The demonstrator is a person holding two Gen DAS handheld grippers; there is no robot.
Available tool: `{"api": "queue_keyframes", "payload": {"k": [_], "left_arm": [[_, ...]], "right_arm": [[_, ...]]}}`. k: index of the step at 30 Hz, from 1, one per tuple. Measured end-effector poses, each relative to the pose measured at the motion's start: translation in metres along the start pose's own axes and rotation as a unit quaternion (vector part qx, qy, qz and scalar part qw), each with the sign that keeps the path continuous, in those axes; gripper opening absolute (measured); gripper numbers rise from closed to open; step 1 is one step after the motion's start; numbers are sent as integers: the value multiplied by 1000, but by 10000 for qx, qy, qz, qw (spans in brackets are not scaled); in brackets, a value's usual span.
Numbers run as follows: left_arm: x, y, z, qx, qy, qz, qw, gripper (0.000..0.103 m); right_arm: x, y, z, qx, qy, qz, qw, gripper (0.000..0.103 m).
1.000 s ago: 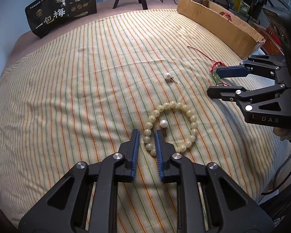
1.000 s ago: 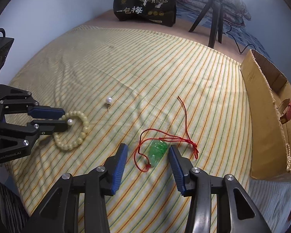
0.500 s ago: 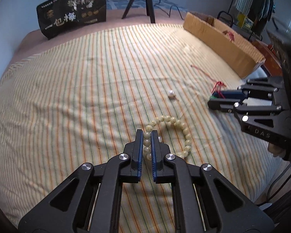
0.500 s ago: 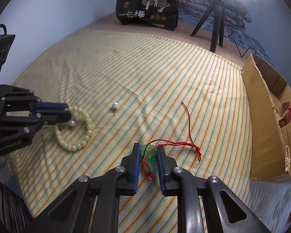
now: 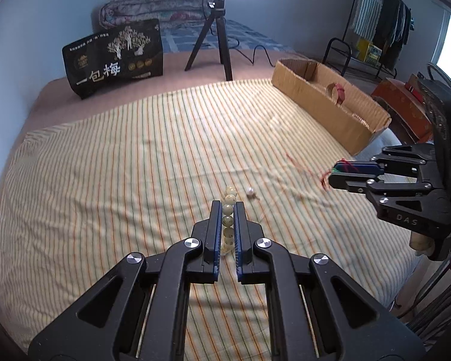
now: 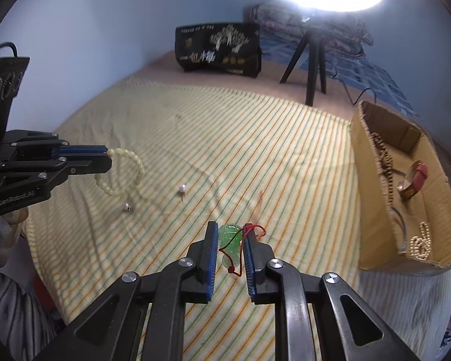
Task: Organize jewelry
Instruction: 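Carry the bracelet with the left gripper while the right gripper carries the pendant to the box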
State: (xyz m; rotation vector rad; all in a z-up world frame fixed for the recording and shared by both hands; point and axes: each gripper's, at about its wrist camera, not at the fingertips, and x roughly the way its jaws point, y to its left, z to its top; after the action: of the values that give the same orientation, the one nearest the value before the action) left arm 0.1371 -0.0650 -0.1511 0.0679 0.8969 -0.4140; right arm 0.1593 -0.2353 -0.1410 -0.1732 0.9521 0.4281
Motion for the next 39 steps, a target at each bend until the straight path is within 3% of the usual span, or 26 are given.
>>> {"api": "queue_keyframes", "payload": {"k": [22,39], "left_arm": [[-10,-51,61,311,-553,-419,9971,5],[22,-115,139,556,-939,-865,9903,5]], "right_arm": [[-87,-78,6,647,-895,-427,9930,15],[-108,-159,5,1028,-1010,-923,9853,15]]}}
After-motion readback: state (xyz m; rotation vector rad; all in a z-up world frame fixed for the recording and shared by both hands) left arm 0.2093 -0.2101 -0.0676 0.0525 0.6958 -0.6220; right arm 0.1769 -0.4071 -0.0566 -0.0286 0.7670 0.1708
